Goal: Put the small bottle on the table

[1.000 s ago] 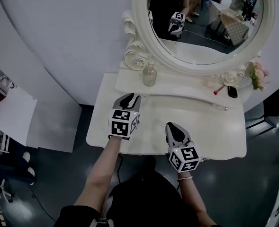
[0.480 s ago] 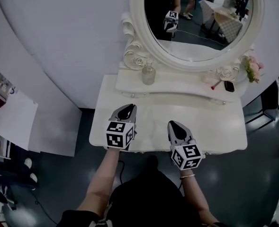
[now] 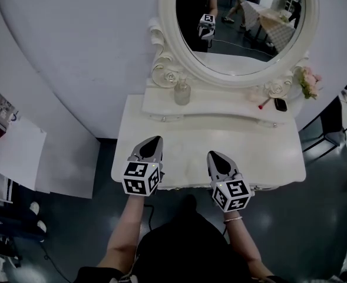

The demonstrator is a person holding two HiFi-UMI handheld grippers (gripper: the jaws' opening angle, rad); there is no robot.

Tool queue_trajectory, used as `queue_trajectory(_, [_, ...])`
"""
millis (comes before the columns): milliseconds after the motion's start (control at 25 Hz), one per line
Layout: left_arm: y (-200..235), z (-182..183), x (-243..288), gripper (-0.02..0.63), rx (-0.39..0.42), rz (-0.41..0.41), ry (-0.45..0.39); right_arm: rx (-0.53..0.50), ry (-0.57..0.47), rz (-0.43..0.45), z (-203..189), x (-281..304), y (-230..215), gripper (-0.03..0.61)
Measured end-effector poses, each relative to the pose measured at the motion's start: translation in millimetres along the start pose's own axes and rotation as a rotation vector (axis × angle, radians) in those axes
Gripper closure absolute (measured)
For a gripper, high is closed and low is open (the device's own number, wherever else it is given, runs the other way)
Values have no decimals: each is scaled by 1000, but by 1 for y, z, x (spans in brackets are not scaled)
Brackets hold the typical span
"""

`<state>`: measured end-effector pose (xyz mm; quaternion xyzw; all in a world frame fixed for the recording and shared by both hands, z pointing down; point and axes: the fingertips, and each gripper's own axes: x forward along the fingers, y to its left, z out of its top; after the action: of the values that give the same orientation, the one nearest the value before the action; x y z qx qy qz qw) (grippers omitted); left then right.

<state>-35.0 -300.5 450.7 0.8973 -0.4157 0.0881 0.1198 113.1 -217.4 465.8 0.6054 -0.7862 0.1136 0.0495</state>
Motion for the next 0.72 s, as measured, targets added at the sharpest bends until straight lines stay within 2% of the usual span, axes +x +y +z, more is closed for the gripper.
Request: queue_trajectory(720, [-6, -7, -28, 607, -20, -13, -23, -12, -35, -22, 11, -14, 7, 575])
